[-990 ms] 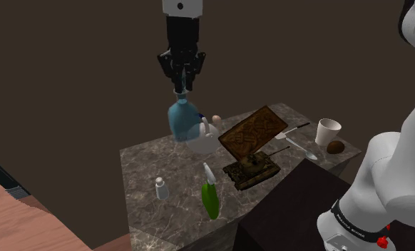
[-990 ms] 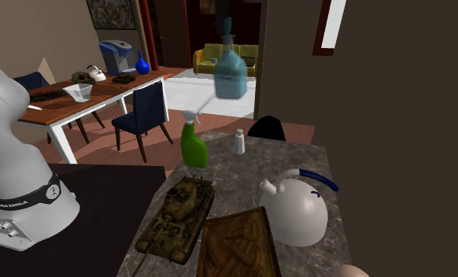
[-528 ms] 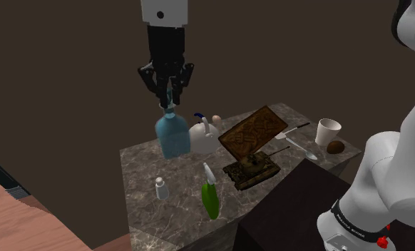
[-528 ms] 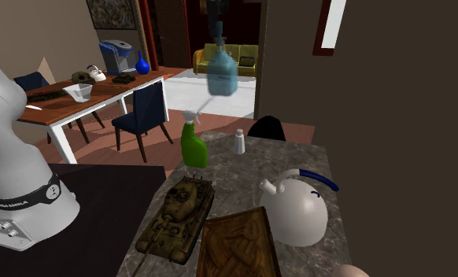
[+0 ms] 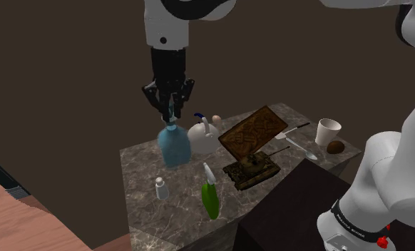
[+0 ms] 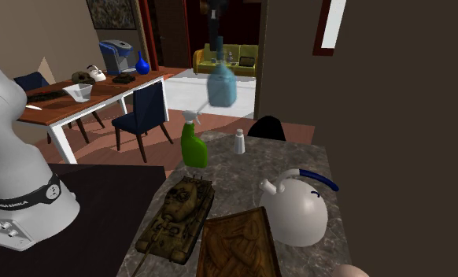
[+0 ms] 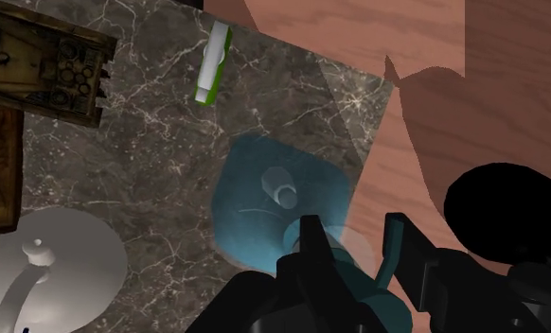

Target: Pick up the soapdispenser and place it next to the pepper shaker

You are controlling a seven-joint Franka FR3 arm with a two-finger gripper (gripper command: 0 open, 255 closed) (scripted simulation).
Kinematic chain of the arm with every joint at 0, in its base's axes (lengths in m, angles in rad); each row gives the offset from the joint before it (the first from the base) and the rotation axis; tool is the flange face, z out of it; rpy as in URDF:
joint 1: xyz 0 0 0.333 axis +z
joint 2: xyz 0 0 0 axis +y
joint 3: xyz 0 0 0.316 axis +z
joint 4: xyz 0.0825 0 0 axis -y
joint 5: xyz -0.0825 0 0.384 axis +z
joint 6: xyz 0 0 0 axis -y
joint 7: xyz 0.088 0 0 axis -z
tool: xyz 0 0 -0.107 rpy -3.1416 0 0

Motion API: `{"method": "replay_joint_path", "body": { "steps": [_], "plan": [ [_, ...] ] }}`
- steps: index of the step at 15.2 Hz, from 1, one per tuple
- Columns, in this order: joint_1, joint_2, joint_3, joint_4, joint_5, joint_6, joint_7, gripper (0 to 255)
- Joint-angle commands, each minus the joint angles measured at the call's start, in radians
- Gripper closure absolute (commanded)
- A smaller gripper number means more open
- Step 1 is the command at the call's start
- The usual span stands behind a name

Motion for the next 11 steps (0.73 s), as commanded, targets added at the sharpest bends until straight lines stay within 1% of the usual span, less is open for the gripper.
{"method": "replay_joint_path", "body": {
  "steps": [1, 11],
  "plan": [
    [0.001, -0.004, 0.001, -0.033, 0.001, 0.03, -0.002, 255],
    [0.003, -0.003, 0.003, -0.165, 0.006, 0.163, -0.019, 255]
  ]
}}
